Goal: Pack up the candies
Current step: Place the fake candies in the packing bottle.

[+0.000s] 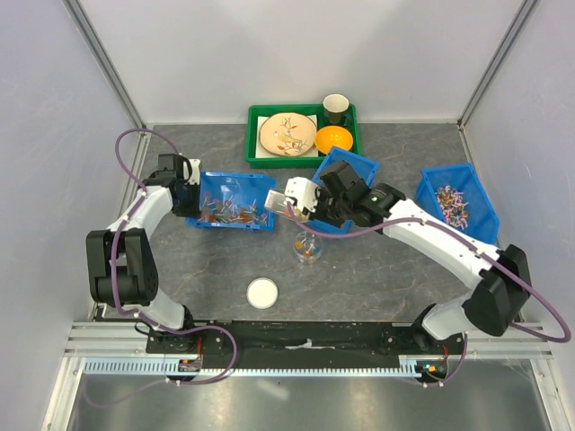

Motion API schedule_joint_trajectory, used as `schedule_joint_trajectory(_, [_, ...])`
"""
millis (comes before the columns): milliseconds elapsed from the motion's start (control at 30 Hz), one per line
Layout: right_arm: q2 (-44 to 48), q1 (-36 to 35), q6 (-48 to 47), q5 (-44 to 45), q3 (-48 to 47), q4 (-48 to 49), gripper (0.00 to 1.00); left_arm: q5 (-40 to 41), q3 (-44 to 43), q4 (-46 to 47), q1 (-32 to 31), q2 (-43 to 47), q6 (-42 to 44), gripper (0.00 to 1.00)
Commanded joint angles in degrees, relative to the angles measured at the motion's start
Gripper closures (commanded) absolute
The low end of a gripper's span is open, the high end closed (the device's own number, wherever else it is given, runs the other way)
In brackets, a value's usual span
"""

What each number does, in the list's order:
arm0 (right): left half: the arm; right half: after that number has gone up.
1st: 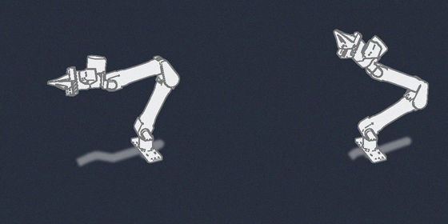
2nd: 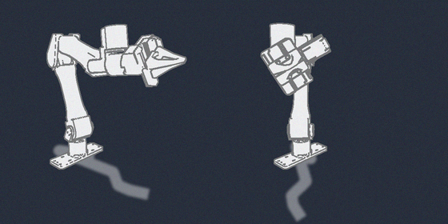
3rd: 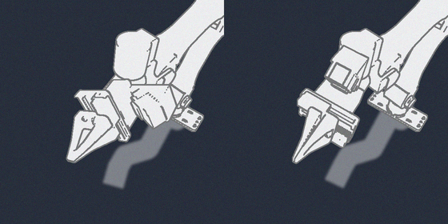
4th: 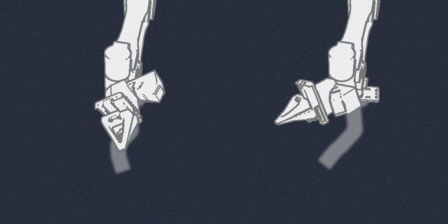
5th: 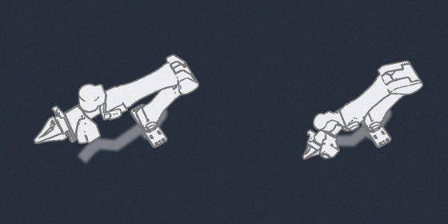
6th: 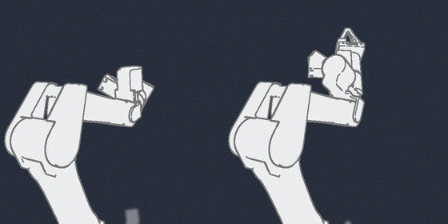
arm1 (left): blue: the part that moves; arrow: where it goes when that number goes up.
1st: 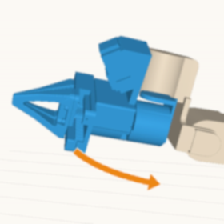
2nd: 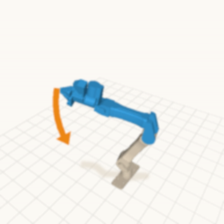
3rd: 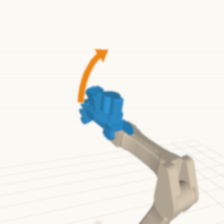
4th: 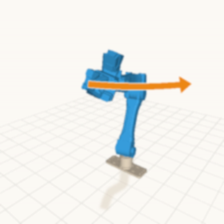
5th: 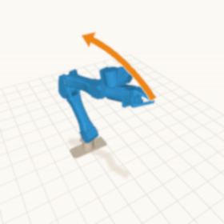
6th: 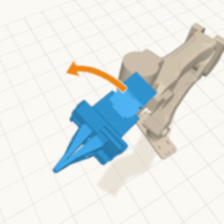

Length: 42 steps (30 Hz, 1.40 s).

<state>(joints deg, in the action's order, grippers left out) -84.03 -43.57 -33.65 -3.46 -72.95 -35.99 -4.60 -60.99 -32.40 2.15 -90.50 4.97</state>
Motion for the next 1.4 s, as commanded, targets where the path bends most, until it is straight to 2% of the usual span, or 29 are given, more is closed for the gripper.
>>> schedule_joint_trajectory(0, [5.8,0.3,-4.0,2.1,1.0,-5.6,1.0,-0.3,-1.6,3.0,0.2,-0.2,-0.4,0.98])
schedule_joint_trajectory(400, [9.8,0.3,-7.4,7.7,7.9,-11.2,1.0,-0.3,-1.7,3.0,0.2,-0.3,-0.4,0.99])
schedule_joint_trajectory(867, [7.0,0.2,-11.5,15.2,4.9,-17.4,1.0,-0.5,-1.7,3.0,0.1,-0.8,-0.4,0.98])
schedule_joint_trajectory(1367, [4.6,-5.4,-12.2,23.5,3.9,-20.9,1.0,-0.6,-1.6,3.0,0.1,-0.7,-0.5,0.99])
